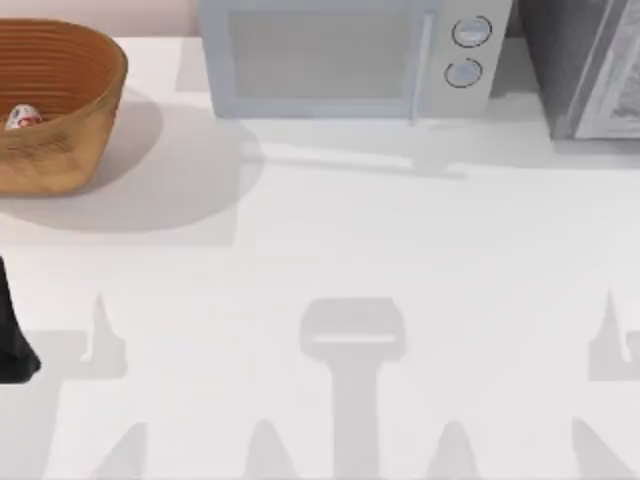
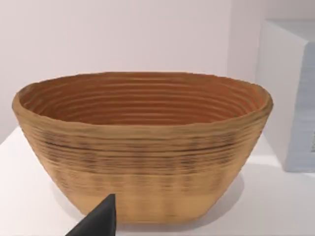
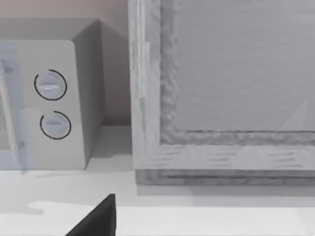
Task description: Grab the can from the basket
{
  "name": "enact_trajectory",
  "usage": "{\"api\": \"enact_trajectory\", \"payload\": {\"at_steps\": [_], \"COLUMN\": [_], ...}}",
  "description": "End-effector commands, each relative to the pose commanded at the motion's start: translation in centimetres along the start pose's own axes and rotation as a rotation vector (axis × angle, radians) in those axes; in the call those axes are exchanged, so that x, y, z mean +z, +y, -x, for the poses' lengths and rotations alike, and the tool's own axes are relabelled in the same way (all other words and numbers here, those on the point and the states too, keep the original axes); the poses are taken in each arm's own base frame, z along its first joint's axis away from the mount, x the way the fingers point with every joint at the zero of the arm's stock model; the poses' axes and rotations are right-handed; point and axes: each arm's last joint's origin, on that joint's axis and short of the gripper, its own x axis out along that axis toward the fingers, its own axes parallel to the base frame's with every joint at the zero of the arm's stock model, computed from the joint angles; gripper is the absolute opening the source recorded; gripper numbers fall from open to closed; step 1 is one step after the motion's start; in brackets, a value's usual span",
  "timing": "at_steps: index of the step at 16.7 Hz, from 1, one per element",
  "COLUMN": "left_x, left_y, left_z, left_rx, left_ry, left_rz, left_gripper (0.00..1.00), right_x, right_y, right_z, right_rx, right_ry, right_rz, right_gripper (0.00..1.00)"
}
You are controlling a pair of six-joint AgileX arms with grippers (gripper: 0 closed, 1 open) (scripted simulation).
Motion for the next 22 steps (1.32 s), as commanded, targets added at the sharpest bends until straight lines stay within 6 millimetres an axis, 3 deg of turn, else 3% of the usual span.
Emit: {"api": "enact_trajectory", "payload": {"at_steps": [3,6,9,13,18,22], "left_x": [0.2,2.3,6.2,13.0,21.2,24.8], "left_y": [0.0,0.5,1.2,2.4,5.0,8.0], "left_z": [0.0,0.2,0.2,-1.1,-6.5,-13.6], "left_rx": [0.006,0.062,0.147,0.256,0.343,0.362], "left_ry": [0.0,0.005,0.036,0.141,0.361,0.581], "left_rz": [0.0,0.003,0.003,-0.005,-0.017,-0.01], "left_gripper": [1.0,1.0,1.0,1.0,1.0,1.0], "right_x": [0.0,0.0,0.0,0.0,0.0,0.0], "right_y": [0.0,0.0,0.0,0.0,0.0,0.0], "right_z": [0.0,0.0,0.0,0.0,0.0,0.0], "right_rx": [0.0,0.0,0.0,0.0,0.0,0.0], "right_ry": [0.0,0.0,0.0,0.0,0.0,0.0], "right_rz": [0.0,0.0,0.0,0.0,0.0,0.0], "right_gripper": [1.0,1.0,1.0,1.0,1.0,1.0]}}
